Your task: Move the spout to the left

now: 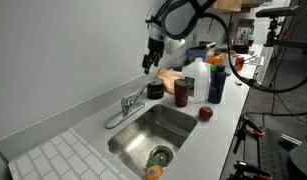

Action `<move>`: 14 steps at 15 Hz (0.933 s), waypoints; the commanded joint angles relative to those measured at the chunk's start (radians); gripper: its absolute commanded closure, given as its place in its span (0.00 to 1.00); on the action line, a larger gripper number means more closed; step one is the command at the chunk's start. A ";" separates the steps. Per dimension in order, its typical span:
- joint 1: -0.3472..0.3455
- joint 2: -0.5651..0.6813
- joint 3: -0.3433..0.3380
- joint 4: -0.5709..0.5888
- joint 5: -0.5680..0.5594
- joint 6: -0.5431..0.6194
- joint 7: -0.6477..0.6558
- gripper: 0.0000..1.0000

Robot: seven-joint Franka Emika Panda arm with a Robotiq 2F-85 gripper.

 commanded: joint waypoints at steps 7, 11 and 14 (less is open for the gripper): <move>0.004 0.293 -0.042 0.270 0.014 0.064 0.012 0.00; 0.016 0.387 -0.065 0.349 0.007 0.092 0.038 0.00; 0.031 0.432 -0.086 0.380 -0.005 0.097 0.050 0.00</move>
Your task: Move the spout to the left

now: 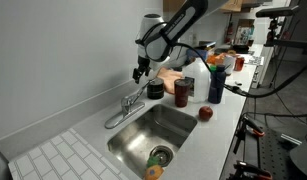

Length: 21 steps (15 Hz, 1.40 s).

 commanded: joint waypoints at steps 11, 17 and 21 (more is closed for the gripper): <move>0.049 -0.003 -0.041 -0.049 0.001 -0.024 0.029 0.00; 0.034 -0.092 -0.017 -0.149 0.027 -0.065 0.029 0.00; 0.019 -0.142 0.004 -0.211 0.056 -0.099 0.019 0.00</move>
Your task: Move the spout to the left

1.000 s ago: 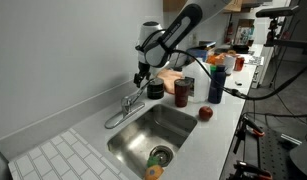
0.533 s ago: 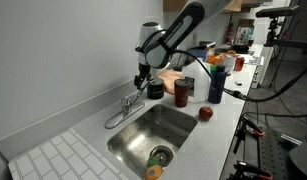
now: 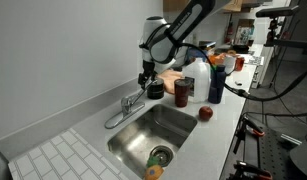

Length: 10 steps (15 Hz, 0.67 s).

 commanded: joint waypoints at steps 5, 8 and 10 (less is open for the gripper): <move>-0.033 -0.093 0.049 -0.115 0.107 -0.080 -0.040 0.00; -0.048 -0.111 0.075 -0.127 0.164 -0.103 -0.068 0.00; -0.057 -0.128 0.099 -0.139 0.201 -0.110 -0.105 0.00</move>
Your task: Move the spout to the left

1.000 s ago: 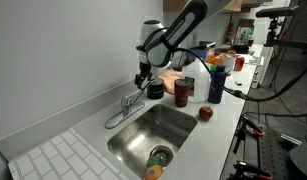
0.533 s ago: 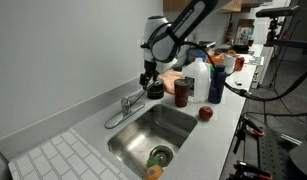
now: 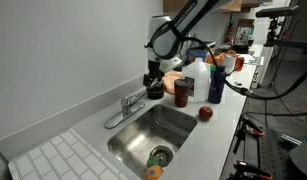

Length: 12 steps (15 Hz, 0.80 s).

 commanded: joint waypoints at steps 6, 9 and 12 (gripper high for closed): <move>-0.042 -0.111 0.128 -0.109 0.189 -0.080 -0.208 0.00; -0.030 -0.129 0.153 -0.126 0.219 -0.135 -0.265 0.00; -0.010 -0.119 0.191 -0.117 0.239 -0.157 -0.302 0.00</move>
